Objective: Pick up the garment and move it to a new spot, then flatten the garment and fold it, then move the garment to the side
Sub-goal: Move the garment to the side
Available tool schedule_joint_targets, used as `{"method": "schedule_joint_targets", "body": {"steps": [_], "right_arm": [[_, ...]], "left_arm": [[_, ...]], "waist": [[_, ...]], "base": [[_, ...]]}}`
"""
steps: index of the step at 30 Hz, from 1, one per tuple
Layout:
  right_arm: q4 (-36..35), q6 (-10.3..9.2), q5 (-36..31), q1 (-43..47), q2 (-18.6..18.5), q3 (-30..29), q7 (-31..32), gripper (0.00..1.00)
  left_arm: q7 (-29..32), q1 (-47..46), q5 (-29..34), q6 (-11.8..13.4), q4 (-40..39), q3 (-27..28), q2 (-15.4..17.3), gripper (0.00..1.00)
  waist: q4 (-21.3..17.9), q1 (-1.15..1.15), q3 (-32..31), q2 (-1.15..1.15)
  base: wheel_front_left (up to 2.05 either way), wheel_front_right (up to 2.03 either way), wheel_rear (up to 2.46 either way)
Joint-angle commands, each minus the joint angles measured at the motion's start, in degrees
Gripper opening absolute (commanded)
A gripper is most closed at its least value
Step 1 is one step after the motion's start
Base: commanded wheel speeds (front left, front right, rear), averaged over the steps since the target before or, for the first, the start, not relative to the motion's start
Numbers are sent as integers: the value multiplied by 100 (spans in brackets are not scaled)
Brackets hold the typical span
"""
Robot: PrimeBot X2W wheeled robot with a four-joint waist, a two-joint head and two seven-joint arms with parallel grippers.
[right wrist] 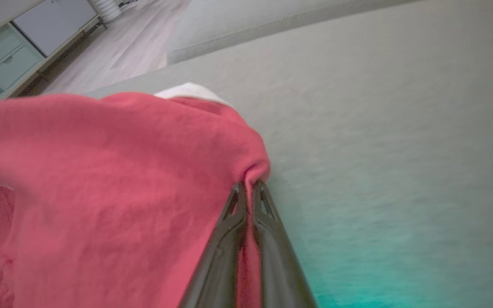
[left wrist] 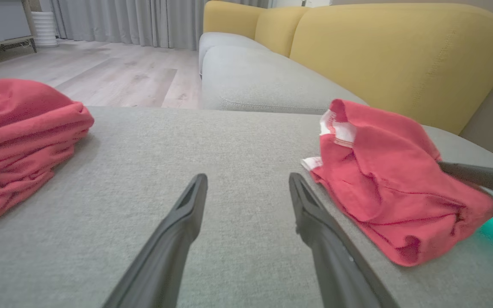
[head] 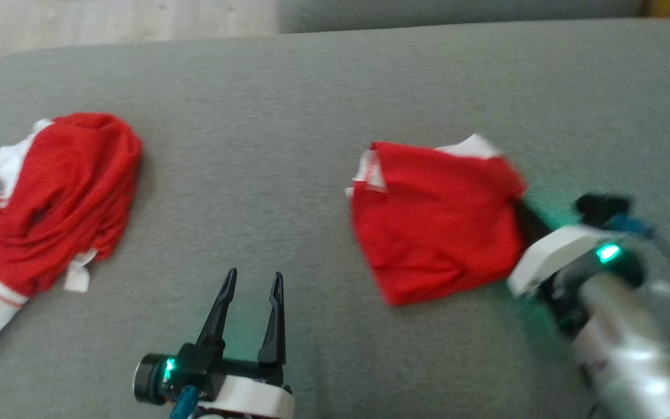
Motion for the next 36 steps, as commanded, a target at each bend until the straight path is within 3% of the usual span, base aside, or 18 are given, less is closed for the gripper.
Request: {"method": "schedule_joint_targets", "body": {"steps": [1, 5, 6, 10, 18, 19, 20, 21, 27, 32, 36], "right_arm": [[-204, -5, 46, -308, -259, 74, -76, 0], [-388, -5, 57, -656, -864, 104, 35, 0], [-418, -5, 22, -816, -1180, 64, 88, 0], [-410, -5, -5, -1109, -1693, -105, 149, 0], [-119, -5, -369, -1651, -2250, -536, -79, 0], [-19, -5, -489, -1709, -2294, -620, -146, 24], [95, -5, -624, -1762, -2321, -720, -225, 94], [207, -5, -769, -1813, -2326, -838, -331, 100], [638, -5, -1549, -1892, -2147, -1313, -765, 100], [541, -5, -1967, -1540, -1553, -1479, -948, 100], [154, -5, -1960, -930, -961, -1201, -994, 100]], "left_arm": [[-55, -264, -13, 39, -198, 173, -10, 100], [-55, -430, 57, 0, -222, 208, -10, 100], [-55, -540, 111, -36, -219, 233, -10, 100], [-55, -770, 236, -118, -208, 274, -10, 100], [-55, -1074, 444, -287, -156, 338, 33, 100], [-55, -1097, 460, -305, -145, 339, 33, 100], [-55, -1120, 472, -320, -132, 339, 32, 100], [-55, -1141, 479, -333, -116, 340, 31, 100], [-55, -1132, 460, -372, -11, 328, 21, 100], [-55, -951, 356, -338, 82, 313, 5, 100], [-55, -714, 204, -273, 154, 316, -3, 100]], "waist": [[-271, -1, 153, 0], [-646, -1, 401, 0], [-779, -1, 531, 0], [-972, -1, 833, 0], [-1142, -1, 1258, 0], [-1140, -1, 1277, 0], [-1135, -1, 1288, 0], [-1128, -1, 1288, 0], [-1051, -1, 1073, 0], [-902, -1, 533, 0], [-750, -1, -5, 0]], "base": [[0, 0, 0], [0, 0, 0], [0, 0, 0], [0, 0, 0], [0, 0, 0], [0, 0, 0], [0, 0, 0], [0, 0, 0], [0, 0, 0], [0, 0, 0], [0, 0, 0]]}}
